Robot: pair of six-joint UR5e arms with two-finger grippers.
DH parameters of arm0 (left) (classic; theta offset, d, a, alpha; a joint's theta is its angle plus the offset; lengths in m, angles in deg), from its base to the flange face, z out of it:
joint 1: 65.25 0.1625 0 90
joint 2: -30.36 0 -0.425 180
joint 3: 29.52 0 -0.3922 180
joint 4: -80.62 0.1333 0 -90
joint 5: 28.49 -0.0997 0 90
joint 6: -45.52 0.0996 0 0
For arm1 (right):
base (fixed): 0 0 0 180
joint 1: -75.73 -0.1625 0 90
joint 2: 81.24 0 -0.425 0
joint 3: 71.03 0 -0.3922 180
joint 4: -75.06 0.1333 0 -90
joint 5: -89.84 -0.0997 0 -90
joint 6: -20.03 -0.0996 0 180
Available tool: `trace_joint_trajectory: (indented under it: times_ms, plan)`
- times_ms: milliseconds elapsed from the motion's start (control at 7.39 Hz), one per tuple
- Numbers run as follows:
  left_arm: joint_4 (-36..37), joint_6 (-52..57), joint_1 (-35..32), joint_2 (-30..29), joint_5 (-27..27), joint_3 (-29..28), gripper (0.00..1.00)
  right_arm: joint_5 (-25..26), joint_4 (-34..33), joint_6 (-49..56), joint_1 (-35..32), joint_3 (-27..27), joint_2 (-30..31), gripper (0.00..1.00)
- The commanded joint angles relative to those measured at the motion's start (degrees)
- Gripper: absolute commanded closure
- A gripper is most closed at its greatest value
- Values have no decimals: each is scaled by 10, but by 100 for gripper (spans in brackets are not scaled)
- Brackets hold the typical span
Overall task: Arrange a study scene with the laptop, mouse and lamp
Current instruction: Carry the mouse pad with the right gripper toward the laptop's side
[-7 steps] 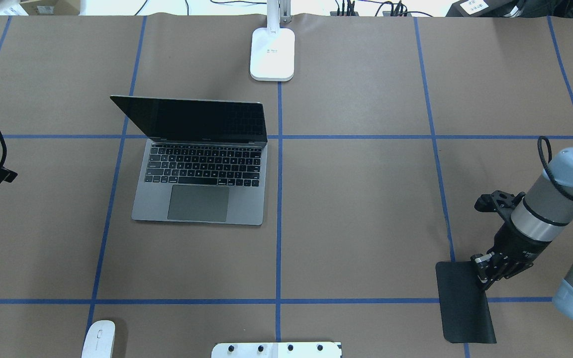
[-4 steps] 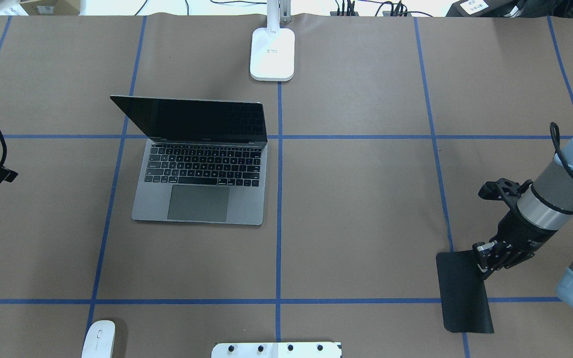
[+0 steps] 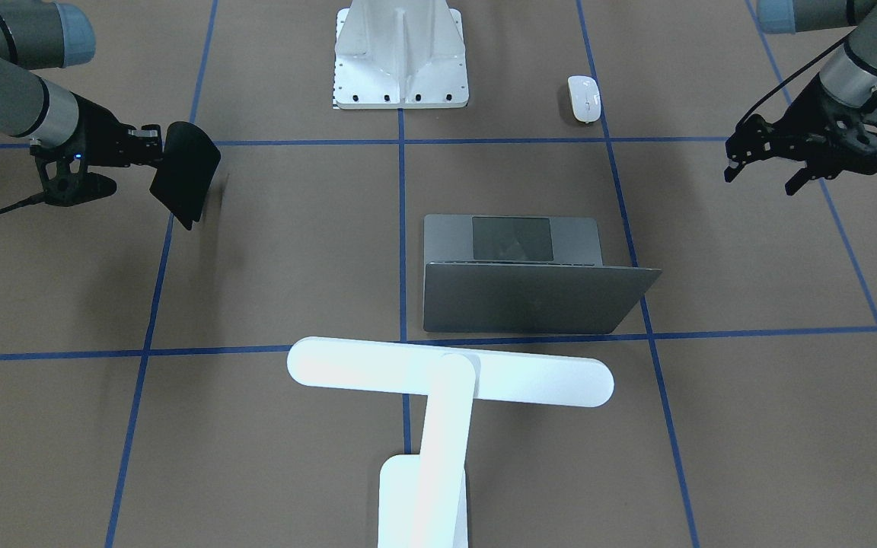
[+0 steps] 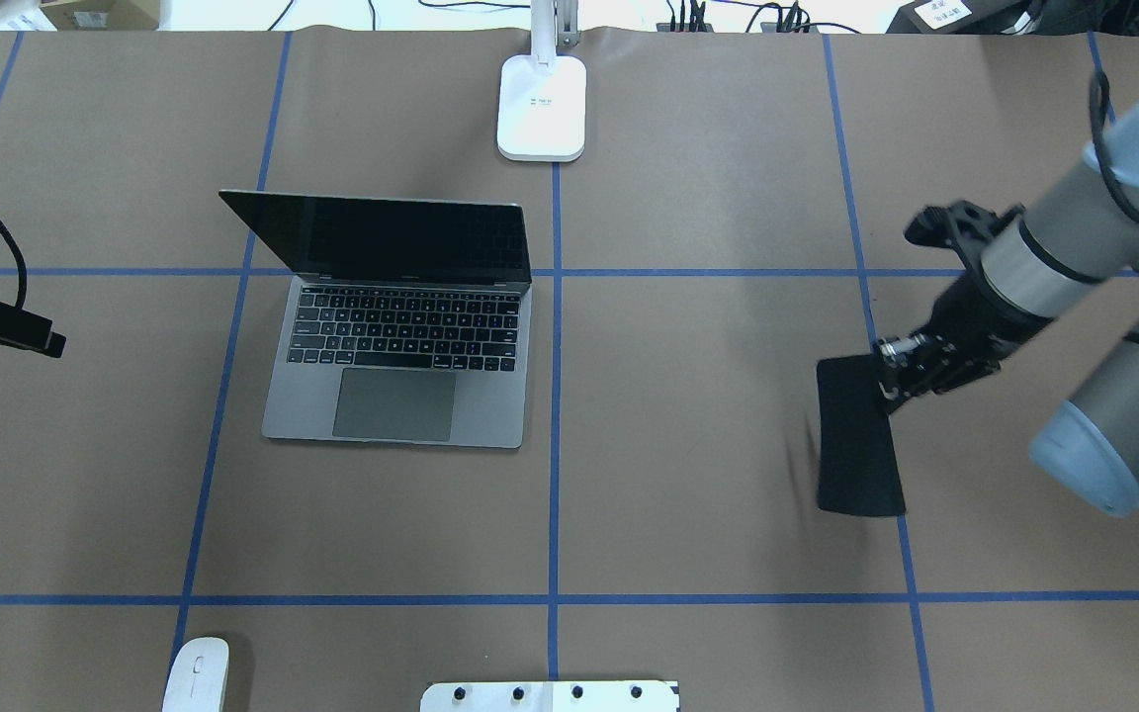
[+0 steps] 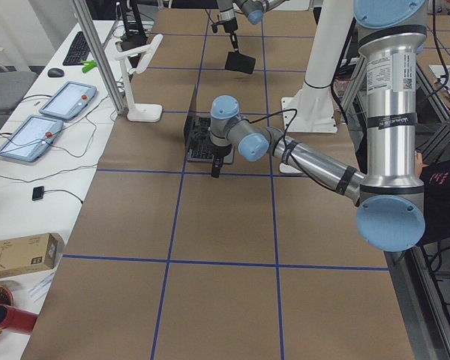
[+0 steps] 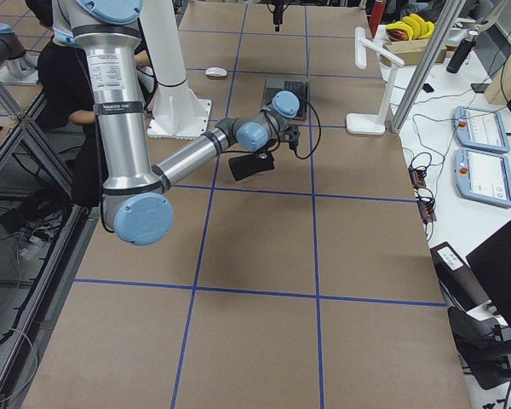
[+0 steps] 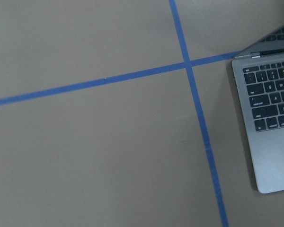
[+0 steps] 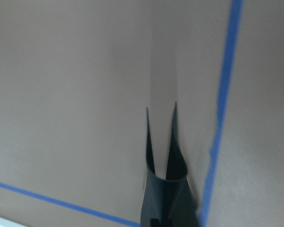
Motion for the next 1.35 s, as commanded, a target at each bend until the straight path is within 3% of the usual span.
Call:
trace_joint_trajectory:
  times_ms: [0,271,406,677,812,947,1218]
  plan:
    - [-5,-104,70,49,-59,49,0,49,-156,49,-1,9,-139,91]
    - [-7,-146,109,79,-78,80,0,76,-166,59,4,87,-221,91]
    - [-7,-223,178,86,-138,95,0,82,-172,76,4,120,-254,91]
    - [-7,-335,295,88,-182,111,0,120,-266,145,1,142,-319,91]
    - [-6,-382,362,87,-225,112,0,128,-278,153,1,179,-352,91]
    - [-6,-416,408,86,-231,112,0,128,-277,164,1,234,-396,91]
    - [-7,-472,481,79,-257,117,0,128,-273,208,0,300,-424,91]
